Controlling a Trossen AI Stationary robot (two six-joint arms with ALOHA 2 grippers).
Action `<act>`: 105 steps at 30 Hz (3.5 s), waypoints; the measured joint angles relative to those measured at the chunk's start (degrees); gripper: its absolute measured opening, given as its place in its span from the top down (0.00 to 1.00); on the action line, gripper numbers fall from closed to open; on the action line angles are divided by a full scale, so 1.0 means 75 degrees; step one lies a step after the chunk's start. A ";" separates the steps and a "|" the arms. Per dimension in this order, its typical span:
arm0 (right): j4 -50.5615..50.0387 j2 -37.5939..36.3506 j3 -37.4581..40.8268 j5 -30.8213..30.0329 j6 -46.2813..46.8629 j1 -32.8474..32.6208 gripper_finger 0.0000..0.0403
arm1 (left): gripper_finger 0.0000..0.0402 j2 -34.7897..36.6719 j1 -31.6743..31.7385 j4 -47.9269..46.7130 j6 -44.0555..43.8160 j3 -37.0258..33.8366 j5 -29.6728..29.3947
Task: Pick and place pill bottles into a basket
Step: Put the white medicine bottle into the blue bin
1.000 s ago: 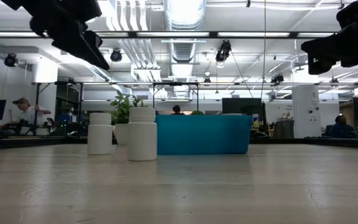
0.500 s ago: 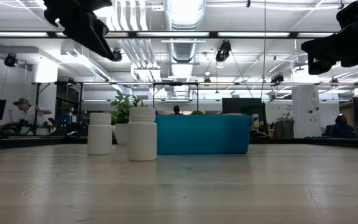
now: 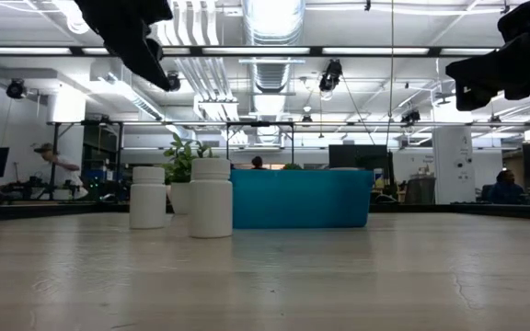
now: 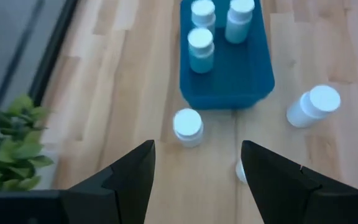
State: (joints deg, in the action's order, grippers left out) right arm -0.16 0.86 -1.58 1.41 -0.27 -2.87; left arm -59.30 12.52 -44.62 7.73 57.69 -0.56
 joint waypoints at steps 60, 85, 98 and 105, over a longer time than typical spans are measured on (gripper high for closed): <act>-0.0003 0.0006 0.0000 0.0000 0.0004 0.0001 0.98 | 0.45 -0.3003 -0.1887 0.1372 -0.0184 0.0216 0.1778; -0.0003 0.0006 0.0000 -0.0003 -0.0021 0.0003 0.98 | 0.45 -0.4129 -0.2302 0.2058 0.0023 0.0772 0.1778; -0.0003 0.0006 0.0000 0.0000 -0.0012 0.0000 0.98 | 0.45 -0.4583 -0.2650 0.2028 0.0033 0.0997 0.1775; 0.0000 0.0006 0.0000 -0.0003 -0.0017 0.0000 0.98 | 0.45 -0.4854 -0.2647 0.1977 0.0226 0.1157 0.1508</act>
State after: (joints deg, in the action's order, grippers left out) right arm -0.16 0.91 -1.58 1.39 -0.40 -2.87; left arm -95.71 -7.33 -29.79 9.42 66.37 10.75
